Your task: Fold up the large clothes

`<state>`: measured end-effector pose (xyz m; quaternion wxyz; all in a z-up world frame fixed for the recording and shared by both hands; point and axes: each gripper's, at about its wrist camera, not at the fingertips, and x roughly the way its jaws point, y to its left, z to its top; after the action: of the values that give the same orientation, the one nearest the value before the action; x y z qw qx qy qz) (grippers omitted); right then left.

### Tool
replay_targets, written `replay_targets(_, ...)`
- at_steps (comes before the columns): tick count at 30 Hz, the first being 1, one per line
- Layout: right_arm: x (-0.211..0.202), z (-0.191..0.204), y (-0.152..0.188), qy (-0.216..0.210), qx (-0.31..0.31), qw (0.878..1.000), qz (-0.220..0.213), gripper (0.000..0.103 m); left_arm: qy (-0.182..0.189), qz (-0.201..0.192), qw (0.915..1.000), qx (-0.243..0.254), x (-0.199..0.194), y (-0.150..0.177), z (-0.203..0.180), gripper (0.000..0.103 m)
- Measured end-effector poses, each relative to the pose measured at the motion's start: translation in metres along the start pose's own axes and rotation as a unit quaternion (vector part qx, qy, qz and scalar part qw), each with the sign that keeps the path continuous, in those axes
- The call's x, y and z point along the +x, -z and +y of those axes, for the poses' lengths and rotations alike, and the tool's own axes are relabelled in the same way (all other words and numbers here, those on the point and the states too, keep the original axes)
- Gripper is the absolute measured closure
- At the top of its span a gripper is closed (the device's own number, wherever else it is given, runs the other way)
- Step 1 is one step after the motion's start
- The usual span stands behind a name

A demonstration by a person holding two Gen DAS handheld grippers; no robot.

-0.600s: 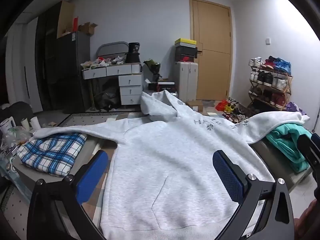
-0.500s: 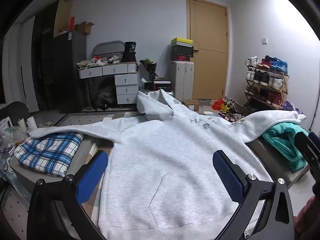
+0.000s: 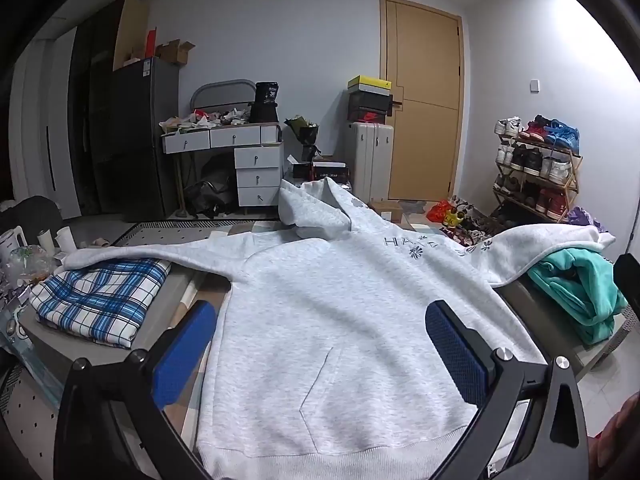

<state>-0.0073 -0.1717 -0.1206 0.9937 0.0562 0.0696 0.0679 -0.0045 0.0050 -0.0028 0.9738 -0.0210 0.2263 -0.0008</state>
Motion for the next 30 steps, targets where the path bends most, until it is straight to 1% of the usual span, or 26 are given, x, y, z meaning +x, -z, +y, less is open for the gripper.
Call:
replay_targets(2, 0.0011, 0.0013, -0.0003, -0.002, -0.002, 1.0, 0.002, 0.0, 0.003, 0.004, 1.0, -0.004, 0.0017, 0.0006, 0.0012, 0.001)
replay_targets(5, 0.001, 0.0012, 0.0002, 0.007, -0.005, 1.0, 0.008, 0.0, 0.004, 0.011, 0.9999, -0.007, 0.0037, 0.0014, 0.0024, 0.001)
replay_targets(9, -0.0005, 0.0025, 0.0017, 0.002, -0.007, 1.0, 0.006, 0.0, -0.004, 0.007, 1.0, -0.002, 0.0024, 0.0033, 0.0018, 0.001)
replay_targets(13, -0.0003, 0.0037, 0.0024, 0.0, -0.009, 1.0, 0.009, 0.0, 0.001, 0.01, 0.9999, -0.008, 0.0018, 0.0035, 0.0034, 0.001)
replay_targets(20, -0.0002, 0.0044, 0.0025, -0.003, -0.009, 1.0, 0.013, 0.0, -0.002, 0.005, 1.0, -0.006, 0.0011, 0.0014, 0.0026, 0.001)
replay_targets(25, -0.0003, 0.0052, 0.0039, -0.006, -0.006, 1.0, 0.016, 0.0, -0.001, 0.008, 0.9999, -0.006, 0.0011, 0.0024, 0.0015, 0.001)
replay_targets(30, -0.0011, 0.0083, 0.0031, -0.001, -0.014, 1.0, 0.014, 0.0, -0.001, 0.009, 0.9999, -0.006, 0.0012, 0.0038, 0.0011, 0.001)
